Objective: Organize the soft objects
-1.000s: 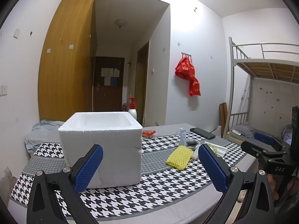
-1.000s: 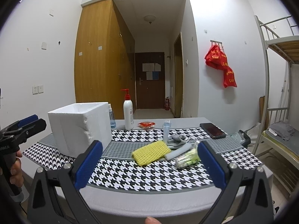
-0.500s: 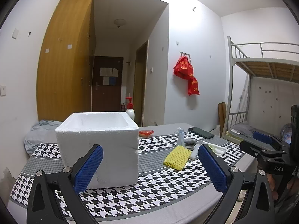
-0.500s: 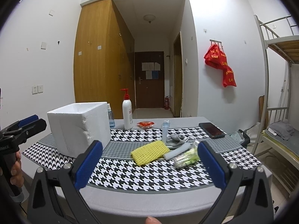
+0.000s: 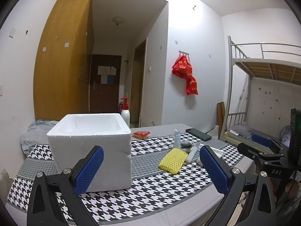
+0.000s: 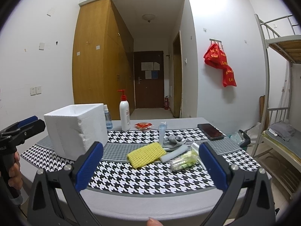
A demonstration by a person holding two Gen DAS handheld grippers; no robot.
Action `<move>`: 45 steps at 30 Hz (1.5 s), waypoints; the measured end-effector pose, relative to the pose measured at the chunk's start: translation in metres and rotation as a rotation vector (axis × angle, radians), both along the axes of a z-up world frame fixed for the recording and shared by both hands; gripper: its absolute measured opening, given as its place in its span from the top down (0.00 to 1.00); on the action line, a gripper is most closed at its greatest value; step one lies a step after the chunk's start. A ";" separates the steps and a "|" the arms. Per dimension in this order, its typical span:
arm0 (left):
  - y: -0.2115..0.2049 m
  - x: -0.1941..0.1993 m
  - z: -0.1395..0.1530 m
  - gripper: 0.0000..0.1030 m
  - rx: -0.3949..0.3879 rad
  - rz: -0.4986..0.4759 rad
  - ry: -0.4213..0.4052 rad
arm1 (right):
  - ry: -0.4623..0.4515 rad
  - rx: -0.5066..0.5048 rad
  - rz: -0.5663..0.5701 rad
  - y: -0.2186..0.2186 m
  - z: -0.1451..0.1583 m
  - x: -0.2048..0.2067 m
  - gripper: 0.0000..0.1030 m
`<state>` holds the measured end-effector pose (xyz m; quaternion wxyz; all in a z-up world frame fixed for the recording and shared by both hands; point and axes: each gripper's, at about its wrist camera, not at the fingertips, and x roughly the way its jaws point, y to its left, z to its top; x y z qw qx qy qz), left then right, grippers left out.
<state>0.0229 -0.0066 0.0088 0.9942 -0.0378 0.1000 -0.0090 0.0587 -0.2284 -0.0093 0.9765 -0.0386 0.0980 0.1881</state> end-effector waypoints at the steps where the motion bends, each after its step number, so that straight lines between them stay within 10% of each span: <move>1: -0.001 0.001 0.000 0.01 0.000 -0.002 0.000 | 0.002 0.003 0.000 0.000 0.000 0.001 0.00; 45: -0.056 0.111 -0.012 0.01 0.089 -0.163 0.203 | 0.130 -0.006 -0.115 -0.039 -0.009 0.076 0.00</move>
